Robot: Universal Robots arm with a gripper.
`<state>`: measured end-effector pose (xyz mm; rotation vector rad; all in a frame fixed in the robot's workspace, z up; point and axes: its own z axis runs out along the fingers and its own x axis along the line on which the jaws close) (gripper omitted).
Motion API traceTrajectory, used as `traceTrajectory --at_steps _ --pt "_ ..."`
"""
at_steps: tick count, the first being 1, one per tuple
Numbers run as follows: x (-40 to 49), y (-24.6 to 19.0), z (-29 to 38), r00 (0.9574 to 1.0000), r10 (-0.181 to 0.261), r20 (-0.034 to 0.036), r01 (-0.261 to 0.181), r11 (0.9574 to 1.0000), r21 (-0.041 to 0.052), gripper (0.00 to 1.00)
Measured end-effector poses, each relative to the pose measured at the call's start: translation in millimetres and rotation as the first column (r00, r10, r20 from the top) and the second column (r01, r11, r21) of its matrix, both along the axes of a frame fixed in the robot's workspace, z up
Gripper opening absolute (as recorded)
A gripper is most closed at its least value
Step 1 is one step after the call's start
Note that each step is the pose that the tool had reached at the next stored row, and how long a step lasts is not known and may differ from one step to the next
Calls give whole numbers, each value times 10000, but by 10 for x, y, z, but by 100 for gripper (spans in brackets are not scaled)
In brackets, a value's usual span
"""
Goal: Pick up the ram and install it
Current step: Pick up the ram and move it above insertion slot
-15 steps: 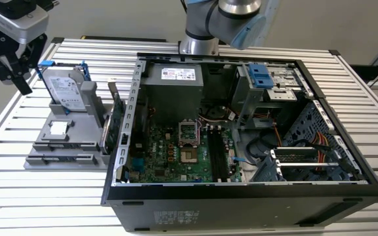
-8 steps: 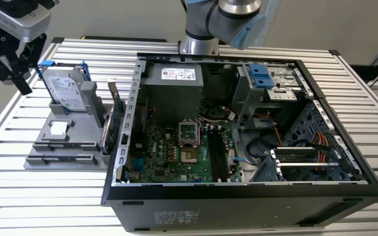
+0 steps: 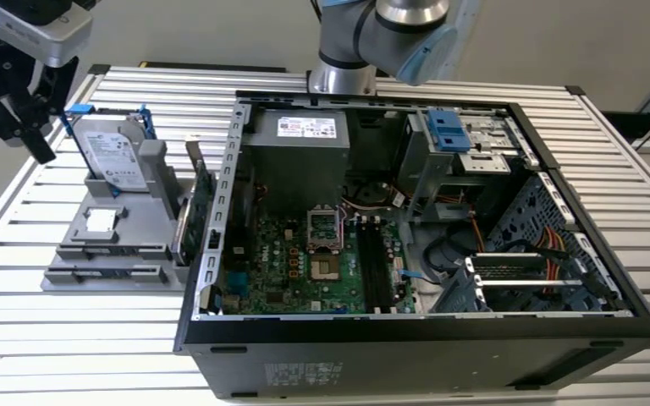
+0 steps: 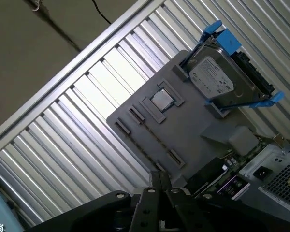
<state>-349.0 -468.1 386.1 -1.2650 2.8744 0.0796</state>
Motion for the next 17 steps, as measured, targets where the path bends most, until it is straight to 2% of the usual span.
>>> traceTrajectory --at_steps 4,11,17 --pt "0 0 -1 9994 338 103 -338 9994 0 0" --pt "-1 0 0 9956 928 151 -928 9957 -5 0" --pt "-2 0 -1 9888 1484 176 -1484 9889 -8 0"
